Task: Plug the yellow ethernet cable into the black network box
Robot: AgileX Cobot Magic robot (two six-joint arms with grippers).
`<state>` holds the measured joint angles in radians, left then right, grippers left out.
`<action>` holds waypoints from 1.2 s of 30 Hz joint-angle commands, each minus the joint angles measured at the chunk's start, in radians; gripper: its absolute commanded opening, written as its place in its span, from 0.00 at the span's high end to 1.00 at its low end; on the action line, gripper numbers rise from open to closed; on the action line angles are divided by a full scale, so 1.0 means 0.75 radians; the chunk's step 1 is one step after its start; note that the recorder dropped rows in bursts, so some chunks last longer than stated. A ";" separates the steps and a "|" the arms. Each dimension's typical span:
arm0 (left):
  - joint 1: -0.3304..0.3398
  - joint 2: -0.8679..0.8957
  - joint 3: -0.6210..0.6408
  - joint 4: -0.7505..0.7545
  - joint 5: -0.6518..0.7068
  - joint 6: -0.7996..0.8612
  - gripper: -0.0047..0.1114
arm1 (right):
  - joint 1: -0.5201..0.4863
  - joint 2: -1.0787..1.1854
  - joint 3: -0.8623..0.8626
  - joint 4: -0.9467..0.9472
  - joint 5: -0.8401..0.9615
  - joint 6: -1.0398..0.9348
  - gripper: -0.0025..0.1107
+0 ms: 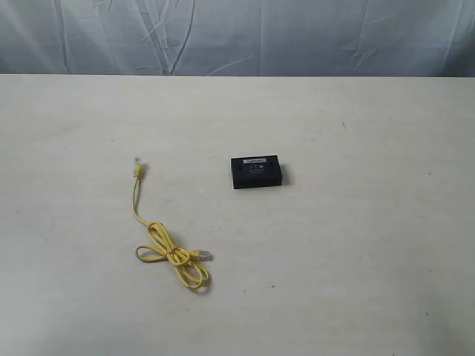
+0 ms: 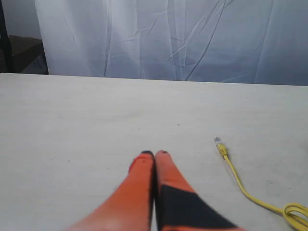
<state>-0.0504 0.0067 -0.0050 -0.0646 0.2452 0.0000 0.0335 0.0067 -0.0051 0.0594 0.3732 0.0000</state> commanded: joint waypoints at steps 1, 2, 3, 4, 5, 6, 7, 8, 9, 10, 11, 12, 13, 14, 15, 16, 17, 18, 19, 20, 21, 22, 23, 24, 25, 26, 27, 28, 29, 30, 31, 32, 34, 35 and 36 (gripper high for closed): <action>0.001 -0.006 0.007 -0.001 -0.019 0.000 0.96 | -0.005 -0.009 0.007 -0.005 -0.014 0.000 0.98; 0.001 -0.006 0.007 0.002 -0.019 0.000 0.96 | -0.005 -0.009 0.007 -0.005 -0.015 0.000 0.98; 0.001 -0.006 0.007 0.022 -0.019 0.011 0.96 | -0.005 -0.009 0.007 -0.003 -0.016 0.000 0.98; 0.001 -0.006 0.007 0.060 -0.019 0.013 0.96 | -0.005 -0.009 0.007 -0.003 -0.016 0.000 0.98; 0.001 -0.006 0.007 0.073 -0.019 0.013 0.96 | -0.005 -0.009 0.007 -0.003 -0.016 0.000 0.98; 0.001 -0.006 0.007 0.114 -0.019 0.013 0.96 | -0.005 -0.009 0.007 -0.003 -0.016 0.000 0.98; 0.001 -0.006 0.007 0.124 -0.019 0.013 0.96 | -0.005 -0.009 0.007 -0.003 -0.016 0.000 0.98; 0.001 -0.006 0.007 0.127 -0.019 0.013 0.96 | -0.005 -0.009 0.007 -0.003 -0.016 0.000 0.98; 0.001 -0.006 0.007 0.127 -0.019 0.013 0.96 | -0.005 -0.009 0.007 -0.003 -0.016 0.000 0.98; 0.001 -0.006 0.007 0.127 -0.019 0.013 0.96 | -0.005 -0.009 0.007 -0.003 -0.016 0.000 0.98; 0.001 -0.006 0.007 0.127 -0.019 0.013 0.96 | -0.005 -0.009 0.007 -0.003 -0.016 0.000 0.98; 0.001 -0.006 0.007 0.127 -0.019 0.013 0.96 | -0.005 -0.009 0.007 -0.003 -0.016 0.000 0.98; 0.001 -0.006 0.007 0.127 -0.019 0.013 0.96 | -0.005 -0.009 0.007 -0.003 -0.016 0.000 0.98; 0.001 -0.006 0.007 0.127 -0.019 0.013 0.96 | -0.005 -0.009 0.007 -0.003 -0.016 0.000 0.98; 0.001 -0.006 0.007 0.127 -0.019 0.013 0.96 | -0.005 -0.009 0.007 -0.003 -0.016 0.000 0.98; 0.001 -0.006 0.007 0.127 -0.019 0.013 0.96 | -0.005 -0.009 0.007 -0.003 -0.016 0.000 0.98; 0.001 -0.006 0.007 0.139 -0.019 0.013 0.96 | -0.005 -0.009 0.007 -0.003 -0.016 0.000 0.98; 0.001 -0.006 0.007 0.141 -0.022 0.013 0.96 | -0.005 -0.009 0.007 -0.003 -0.016 0.000 0.98; 0.001 -0.006 0.007 0.141 -0.035 0.013 0.96 | -0.005 -0.009 0.007 -0.003 -0.016 0.000 0.98; 0.001 -0.006 0.007 0.141 -0.062 0.013 0.96 | -0.005 -0.009 0.007 -0.003 -0.016 0.000 0.98; 0.001 -0.006 0.007 0.141 -0.097 0.013 0.96 | -0.005 -0.009 0.007 -0.003 -0.016 0.000 0.98; 0.001 -0.006 0.007 0.141 -0.140 0.013 0.96 | -0.005 -0.009 0.007 -0.003 -0.016 0.000 0.98; 0.001 -0.006 0.007 0.141 -0.191 0.013 0.96 | -0.005 -0.009 0.007 -0.003 -0.016 0.000 0.98; 0.001 -0.006 0.007 0.141 -0.245 0.013 0.96 | -0.005 -0.009 0.007 -0.003 -0.016 0.000 0.98; 0.001 -0.006 0.007 0.141 -0.289 0.013 0.96 | -0.005 -0.009 0.007 -0.003 -0.016 0.000 0.98; 0.001 -0.006 0.007 0.141 -0.342 0.013 0.96 | -0.005 -0.009 0.007 -0.003 -0.016 0.000 0.98; 0.001 -0.006 0.007 0.141 -0.389 0.013 0.96 | -0.005 -0.009 0.007 -0.003 -0.016 0.000 0.98; 0.001 -0.006 0.007 0.141 -0.423 0.013 0.96 | -0.005 -0.009 0.007 -0.003 -0.016 0.000 0.98; 0.001 -0.006 0.007 0.141 -0.463 0.013 0.96 | -0.005 -0.009 0.007 -0.003 -0.016 0.000 0.98; 0.001 -0.006 0.007 0.141 -0.483 0.013 0.96 | -0.005 -0.009 0.007 -0.003 -0.016 0.000 0.98; 0.001 -0.006 0.007 0.141 -0.502 0.013 0.96 | -0.005 -0.009 0.007 -0.003 -0.016 0.000 0.98; 0.001 -0.006 0.007 0.142 -0.523 0.013 0.96 | -0.005 -0.009 0.007 -0.003 -0.016 0.000 0.98; 0.001 -0.006 0.007 0.142 -0.536 0.013 0.96 | -0.005 -0.009 0.007 -0.012 -0.012 0.000 0.98; 0.001 -0.006 0.007 0.142 -0.536 0.013 0.96 | -0.005 -0.009 0.007 -0.012 -0.012 0.000 0.98; 0.001 -0.006 0.007 0.142 -0.536 0.013 0.96 | -0.005 -0.009 0.007 -0.012 -0.012 0.000 0.98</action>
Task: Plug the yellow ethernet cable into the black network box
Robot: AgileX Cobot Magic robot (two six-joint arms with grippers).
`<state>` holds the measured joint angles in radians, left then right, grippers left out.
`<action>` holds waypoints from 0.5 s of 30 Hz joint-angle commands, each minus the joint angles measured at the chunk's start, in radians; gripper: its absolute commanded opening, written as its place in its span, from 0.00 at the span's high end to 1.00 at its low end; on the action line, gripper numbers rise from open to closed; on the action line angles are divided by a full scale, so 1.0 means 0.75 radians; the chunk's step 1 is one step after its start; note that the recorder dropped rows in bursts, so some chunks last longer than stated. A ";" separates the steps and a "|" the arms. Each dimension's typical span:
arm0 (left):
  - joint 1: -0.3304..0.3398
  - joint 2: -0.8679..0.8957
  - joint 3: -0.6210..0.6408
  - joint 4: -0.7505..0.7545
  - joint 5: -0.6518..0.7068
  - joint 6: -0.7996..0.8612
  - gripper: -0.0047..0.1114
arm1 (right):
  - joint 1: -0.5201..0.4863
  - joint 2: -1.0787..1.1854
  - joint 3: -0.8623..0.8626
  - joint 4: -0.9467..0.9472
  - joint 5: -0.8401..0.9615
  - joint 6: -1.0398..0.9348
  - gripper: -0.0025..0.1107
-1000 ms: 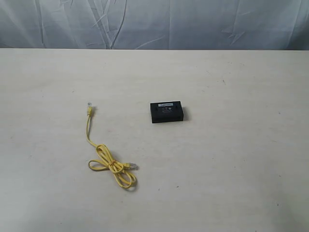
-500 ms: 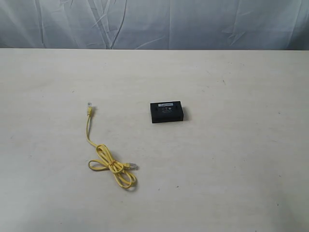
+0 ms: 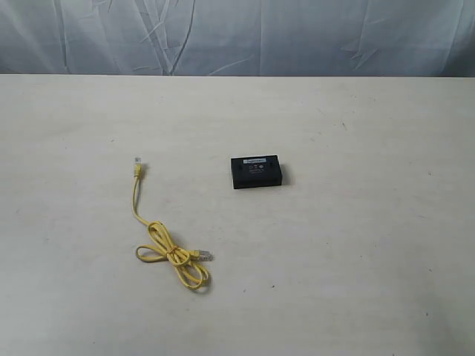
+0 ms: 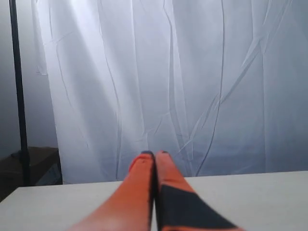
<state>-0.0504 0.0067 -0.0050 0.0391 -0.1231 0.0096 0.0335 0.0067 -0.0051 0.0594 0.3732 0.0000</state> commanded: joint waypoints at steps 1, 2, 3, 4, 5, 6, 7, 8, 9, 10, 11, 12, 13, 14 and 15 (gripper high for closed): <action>0.001 -0.006 0.007 0.004 -0.045 0.000 0.96 | -0.005 -0.009 0.007 -0.012 -0.012 0.000 0.98; 0.001 -0.006 0.007 0.004 -0.045 0.000 0.96 | -0.005 -0.009 0.007 -0.012 -0.012 0.000 0.98; 0.001 -0.006 0.007 0.004 -0.045 0.000 0.96 | -0.005 -0.009 0.007 -0.012 -0.012 0.000 0.98; 0.001 -0.006 0.007 0.004 -0.045 0.000 0.96 | -0.005 -0.009 0.007 -0.012 -0.012 0.000 0.98; 0.001 -0.006 0.007 -0.001 -0.046 0.000 0.96 | -0.005 -0.009 0.007 -0.012 -0.012 0.000 0.98; 0.001 -0.006 0.007 -0.004 -0.046 0.000 0.96 | -0.005 -0.009 0.007 -0.012 -0.012 0.000 0.98; 0.001 -0.006 0.007 -0.004 -0.046 -0.003 0.96 | -0.005 -0.009 0.007 -0.012 -0.012 0.000 0.98; 0.001 -0.006 0.007 -0.004 -0.046 -0.003 0.96 | -0.005 -0.009 0.007 -0.012 -0.012 0.000 0.98; 0.001 -0.006 0.007 -0.004 -0.046 -0.003 0.96 | -0.005 -0.009 0.007 -0.012 -0.012 0.000 0.98; 0.001 -0.006 0.007 -0.006 -0.046 -0.003 0.96 | -0.005 -0.009 0.007 -0.012 -0.012 0.000 0.98; 0.001 -0.006 0.007 -0.006 -0.042 -0.013 0.96 | -0.005 -0.009 0.007 -0.012 -0.012 0.000 0.98; 0.001 -0.006 0.007 -0.010 -0.040 -0.013 0.96 | -0.005 -0.009 0.007 -0.012 -0.012 0.000 0.98; 0.001 -0.006 0.007 -0.028 -0.040 -0.013 0.96 | -0.005 -0.009 0.007 -0.012 -0.012 0.000 0.98; 0.001 -0.006 0.007 -0.052 -0.038 -0.013 0.96 | -0.005 -0.009 0.007 -0.012 -0.012 0.000 0.98; 0.001 -0.006 0.007 -0.085 -0.036 -0.013 0.96 | -0.005 -0.009 0.007 -0.012 -0.012 0.000 0.98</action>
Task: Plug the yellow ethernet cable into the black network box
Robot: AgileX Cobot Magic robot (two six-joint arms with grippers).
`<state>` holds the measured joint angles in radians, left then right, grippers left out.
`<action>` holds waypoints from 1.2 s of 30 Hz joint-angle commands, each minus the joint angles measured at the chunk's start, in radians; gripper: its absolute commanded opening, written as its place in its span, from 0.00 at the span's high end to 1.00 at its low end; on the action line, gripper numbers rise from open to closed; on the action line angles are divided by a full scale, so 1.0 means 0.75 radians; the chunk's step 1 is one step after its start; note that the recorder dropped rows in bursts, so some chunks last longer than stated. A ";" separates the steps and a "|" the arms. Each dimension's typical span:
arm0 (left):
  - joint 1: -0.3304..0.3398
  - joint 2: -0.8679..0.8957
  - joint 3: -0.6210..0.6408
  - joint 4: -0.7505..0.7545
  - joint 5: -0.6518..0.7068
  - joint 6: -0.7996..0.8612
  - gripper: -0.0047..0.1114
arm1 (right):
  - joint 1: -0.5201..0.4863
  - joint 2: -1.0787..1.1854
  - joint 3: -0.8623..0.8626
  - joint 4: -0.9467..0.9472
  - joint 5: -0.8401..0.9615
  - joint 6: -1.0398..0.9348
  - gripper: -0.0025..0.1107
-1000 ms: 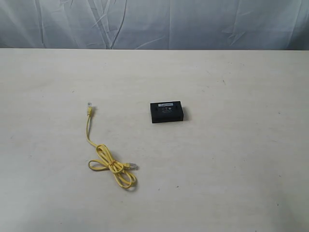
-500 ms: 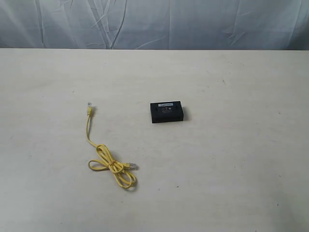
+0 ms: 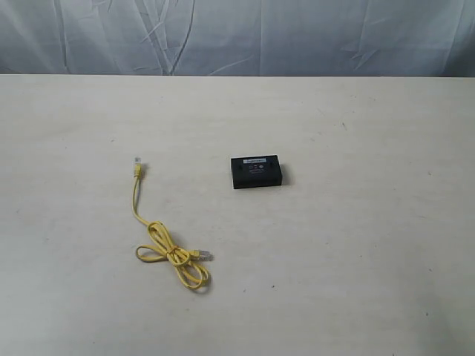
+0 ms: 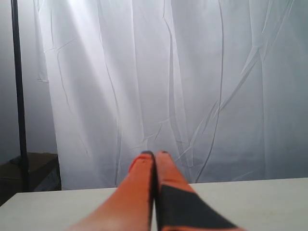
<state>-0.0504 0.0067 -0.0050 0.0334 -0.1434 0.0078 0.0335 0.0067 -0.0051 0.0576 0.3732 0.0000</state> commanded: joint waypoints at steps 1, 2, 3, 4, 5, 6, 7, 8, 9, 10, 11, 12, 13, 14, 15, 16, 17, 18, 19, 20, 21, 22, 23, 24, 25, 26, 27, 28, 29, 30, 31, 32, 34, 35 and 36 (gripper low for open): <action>0.001 -0.006 0.007 -0.095 0.001 -0.010 0.96 | -0.005 -0.009 0.007 -0.010 -0.012 0.000 0.98; 0.001 -0.006 0.001 -0.098 0.024 -0.010 0.96 | -0.005 -0.009 0.007 -0.010 -0.012 0.000 0.98; 0.001 0.003 -0.025 -0.098 0.060 -0.010 0.96 | -0.005 -0.009 0.007 -0.010 -0.012 0.000 0.98; 0.001 0.018 -0.055 -0.098 0.097 -0.010 0.96 | -0.005 -0.009 0.007 -0.010 -0.012 0.000 0.98; 0.001 0.039 -0.088 -0.098 0.134 -0.010 0.96 | -0.005 -0.009 0.007 -0.010 -0.012 0.000 0.98; 0.001 0.065 -0.121 -0.098 0.150 -0.010 0.96 | -0.005 -0.009 0.007 -0.010 -0.012 0.000 0.98; 0.001 0.090 -0.151 -0.092 0.156 -0.010 0.96 | -0.005 -0.009 0.007 -0.010 -0.012 0.000 0.98; 0.001 0.125 -0.194 -0.063 0.173 -0.010 0.96 | -0.005 -0.009 0.007 -0.010 -0.012 0.000 0.98; 0.001 0.164 -0.242 -0.025 0.201 -0.001 0.96 | -0.005 -0.009 0.007 -0.010 -0.012 0.000 0.98; 0.001 0.199 -0.285 0.009 0.235 -0.001 0.96 | -0.005 -0.009 0.007 -0.010 -0.012 0.000 0.98; 0.001 0.246 -0.340 0.037 0.296 -0.001 0.96 | -0.005 -0.009 0.007 -0.010 -0.012 0.000 0.98; 0.001 0.297 -0.395 0.055 0.360 -0.001 0.96 | -0.005 -0.009 0.007 -0.010 -0.012 0.000 0.98; 0.001 0.351 -0.438 0.064 0.430 -0.001 0.96 | -0.005 -0.009 0.007 -0.006 -0.016 0.000 0.98; 0.001 0.408 -0.488 0.071 0.493 -0.001 0.96 | -0.005 -0.009 0.007 -0.006 -0.016 0.000 0.98; 0.001 0.467 -0.537 0.077 0.553 -0.001 0.96 | -0.005 -0.009 0.007 -0.006 -0.018 0.000 0.98; 0.001 0.518 -0.580 0.081 0.595 -0.001 0.96 | -0.005 -0.009 0.007 -0.006 -0.018 0.000 0.98; 0.001 0.580 -0.622 0.096 0.650 -0.010 0.96 | -0.005 -0.009 0.007 -0.006 -0.018 0.000 0.98; 0.001 0.646 -0.662 0.102 0.707 -0.010 0.96 | -0.005 -0.009 0.007 -0.006 -0.018 0.000 0.98; 0.001 0.701 -0.691 0.106 0.751 -0.010 0.96 | -0.005 -0.009 0.007 -0.006 -0.018 0.000 0.98; 0.001 0.770 -0.725 0.112 0.800 -0.010 0.96 | -0.005 -0.009 0.007 -0.006 -0.018 0.000 0.98; 0.001 0.841 -0.756 0.116 0.844 -0.010 0.96 | -0.005 -0.009 0.007 -0.006 -0.018 0.000 0.98; 0.001 0.912 -0.776 0.125 0.871 -0.010 0.96 | -0.005 -0.009 0.007 -0.006 -0.018 0.000 0.98; 0.001 0.979 -0.795 0.135 0.894 -0.010 0.96 | -0.005 -0.009 0.007 -0.006 -0.018 0.000 0.98; 0.001 1.039 -0.809 0.134 0.899 -0.010 0.96 | -0.005 -0.009 0.007 -0.006 -0.018 0.000 0.98; 0.001 1.081 -0.816 0.131 0.896 -0.010 0.96 | -0.005 -0.009 0.007 -0.006 -0.018 0.000 0.98; -0.002 1.124 -0.822 0.121 0.886 -0.010 0.96 | -0.005 -0.009 0.007 -0.006 -0.018 0.000 0.98; -0.002 1.160 -0.821 0.103 0.875 -0.010 0.96 | -0.005 -0.009 0.007 -0.006 -0.018 0.000 0.98; -0.002 1.182 -0.823 0.087 0.867 -0.010 0.96 | -0.005 -0.009 0.007 -0.006 -0.018 0.000 0.98; -0.002 1.199 -0.823 0.061 0.851 -0.010 0.96 | -0.005 -0.009 0.007 -0.006 -0.018 0.000 0.98; -0.002 1.210 -0.823 0.030 0.838 -0.010 0.96 | -0.005 -0.009 0.007 -0.006 -0.018 0.000 0.98; -0.002 1.210 -0.823 0.015 0.817 -0.010 0.96 | -0.005 -0.009 0.007 -0.006 -0.018 0.000 0.98; -0.002 1.212 -0.823 0.012 0.807 -0.010 0.96 | -0.005 -0.009 0.007 -0.006 -0.018 0.000 0.98; -0.002 1.212 -0.823 -0.001 0.769 -0.010 0.96 | -0.005 -0.009 0.007 -0.006 -0.018 0.000 0.98; -0.002 1.212 -0.823 -0.010 0.760 -0.010 0.96 | -0.005 -0.009 0.007 -0.006 -0.018 0.000 0.98; -0.002 1.213 -0.823 -0.028 0.753 -0.010 0.96 | -0.005 -0.009 0.007 -0.006 -0.018 0.000 0.98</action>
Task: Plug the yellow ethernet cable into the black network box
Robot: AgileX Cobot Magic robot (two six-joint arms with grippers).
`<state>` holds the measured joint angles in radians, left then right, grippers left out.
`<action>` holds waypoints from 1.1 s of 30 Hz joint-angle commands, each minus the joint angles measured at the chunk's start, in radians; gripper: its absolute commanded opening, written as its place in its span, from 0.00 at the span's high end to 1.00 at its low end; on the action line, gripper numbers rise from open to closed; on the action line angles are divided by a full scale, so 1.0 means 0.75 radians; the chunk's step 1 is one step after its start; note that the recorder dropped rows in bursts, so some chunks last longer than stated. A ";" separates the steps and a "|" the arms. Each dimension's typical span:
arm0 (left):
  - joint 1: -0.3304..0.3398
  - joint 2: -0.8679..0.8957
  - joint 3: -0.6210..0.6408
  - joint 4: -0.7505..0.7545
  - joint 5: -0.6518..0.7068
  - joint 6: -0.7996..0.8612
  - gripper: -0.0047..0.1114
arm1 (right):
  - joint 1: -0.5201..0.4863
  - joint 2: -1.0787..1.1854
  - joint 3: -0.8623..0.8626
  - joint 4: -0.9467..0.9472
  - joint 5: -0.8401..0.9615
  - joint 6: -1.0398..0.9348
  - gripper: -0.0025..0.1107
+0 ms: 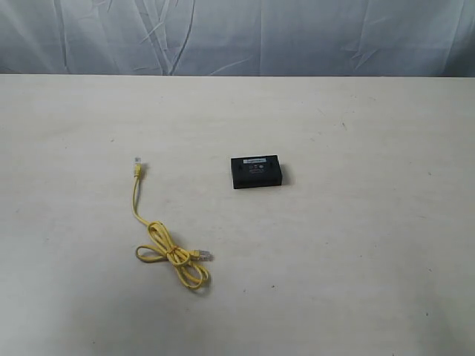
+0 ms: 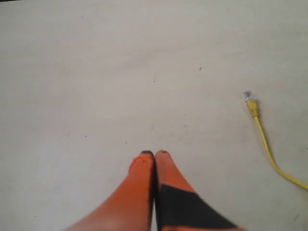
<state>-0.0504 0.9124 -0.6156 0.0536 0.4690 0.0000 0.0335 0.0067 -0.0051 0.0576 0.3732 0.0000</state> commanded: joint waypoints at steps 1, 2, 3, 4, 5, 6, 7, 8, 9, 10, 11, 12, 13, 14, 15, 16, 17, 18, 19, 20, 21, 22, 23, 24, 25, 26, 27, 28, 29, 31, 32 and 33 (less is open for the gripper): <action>-0.002 0.011 -0.012 -0.061 -0.065 0.000 0.96 | -0.005 -0.009 0.007 -0.006 -0.018 0.000 0.98; -0.002 0.018 -0.018 -0.061 -0.059 0.000 0.96 | -0.005 -0.009 0.007 -0.006 -0.018 0.000 0.98; -0.002 0.048 -0.039 -0.061 -0.035 0.000 0.96 | -0.005 -0.009 0.007 -0.006 -0.018 0.000 0.98; -0.002 0.066 -0.057 -0.061 -0.007 0.000 0.96 | -0.005 -0.009 0.007 -0.006 -0.018 0.000 0.98; -0.002 0.133 -0.119 -0.052 0.090 0.000 0.96 | -0.005 -0.009 0.007 -0.006 -0.018 0.000 0.98; -0.002 0.176 -0.148 -0.049 0.141 0.000 0.96 | -0.005 -0.009 0.007 -0.006 -0.015 0.000 0.98; -0.002 0.272 -0.220 -0.055 0.227 0.028 0.96 | -0.005 -0.009 0.007 -0.006 -0.010 0.000 0.98; -0.002 0.313 -0.255 -0.061 0.256 0.034 0.96 | -0.005 -0.009 0.007 -0.006 -0.010 0.000 0.98; -0.004 0.414 -0.317 -0.095 0.304 0.044 0.96 | -0.005 -0.009 0.007 -0.006 -0.010 0.000 0.98; -0.022 0.482 -0.350 -0.112 0.313 0.056 0.96 | -0.005 -0.009 0.007 -0.006 -0.010 0.000 0.98; -0.057 0.547 -0.377 -0.112 0.313 0.056 0.96 | -0.005 -0.009 0.007 -0.006 -0.010 0.000 0.98; -0.110 0.618 -0.408 -0.112 0.313 0.047 0.96 | -0.005 -0.009 0.007 -0.006 -0.010 0.000 0.98; -0.158 0.679 -0.430 -0.112 0.311 0.031 0.96 | -0.005 -0.009 0.007 -0.006 -0.010 0.000 0.98; -0.218 0.737 -0.455 -0.112 0.286 0.000 0.96 | -0.005 -0.009 0.007 -0.006 -0.010 0.000 0.98; -0.256 0.796 -0.478 -0.112 0.262 -0.036 0.96 | -0.005 -0.009 0.007 -0.006 -0.010 0.000 0.98; -0.297 0.865 -0.512 -0.112 0.250 -0.082 0.96 | -0.005 -0.009 0.007 -0.006 -0.010 0.000 0.98; -0.326 0.916 -0.541 -0.112 0.250 -0.106 0.96 | -0.005 -0.009 0.007 -0.006 -0.010 0.000 0.98; -0.353 0.979 -0.579 -0.112 0.250 -0.149 0.96 | -0.005 -0.009 0.007 -0.006 -0.010 0.000 0.98; -0.380 1.041 -0.613 -0.104 0.250 -0.197 0.96 | -0.005 -0.009 0.007 -0.006 -0.010 0.000 0.98; -0.392 1.070 -0.627 -0.101 0.250 -0.219 0.96 | -0.005 -0.009 0.007 -0.006 -0.010 0.000 0.98; -0.414 1.119 -0.642 -0.101 0.241 -0.277 0.96 | -0.005 -0.009 0.007 -0.006 -0.010 0.000 0.98; -0.425 1.139 -0.648 -0.110 0.224 -0.286 0.96 | -0.005 -0.009 0.007 -0.006 -0.010 0.000 0.98; -0.433 1.153 -0.648 -0.110 0.210 -0.306 0.96 | -0.005 -0.009 0.007 -0.006 -0.010 0.000 0.98; -0.447 1.170 -0.648 -0.110 0.194 -0.323 0.96 | -0.005 -0.009 0.007 -0.006 -0.010 0.000 0.98; -0.454 1.187 -0.648 -0.110 0.181 -0.346 0.96 | -0.005 -0.009 0.007 -0.006 -0.010 0.000 0.98; -0.458 1.201 -0.650 -0.112 0.175 -0.357 0.96 | -0.005 -0.009 0.007 -0.006 -0.010 0.000 0.98; -0.464 1.219 -0.650 -0.113 0.172 -0.370 0.96 | -0.005 -0.009 0.007 -0.006 -0.010 0.000 0.98; -0.464 1.234 -0.650 -0.109 0.165 -0.382 0.96 | -0.005 -0.009 0.007 -0.006 -0.010 0.000 0.98; -0.464 1.246 -0.650 -0.105 0.158 -0.398 0.96 | -0.005 -0.009 0.007 -0.006 -0.014 0.000 0.98; -0.464 1.267 -0.650 -0.105 0.130 -0.404 0.96 | -0.005 -0.009 0.007 -0.006 -0.018 0.000 0.98; -0.464 1.276 -0.650 -0.105 0.112 -0.404 0.96 | -0.005 -0.009 0.007 -0.006 -0.018 0.000 0.98; -0.464 1.282 -0.650 -0.105 0.100 -0.404 0.96 | -0.005 -0.009 0.007 -0.006 -0.018 0.000 0.98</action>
<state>-0.3924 1.8593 -1.0953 -0.0241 0.5798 -0.2882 0.0335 0.0067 -0.0051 0.0576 0.3732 0.0000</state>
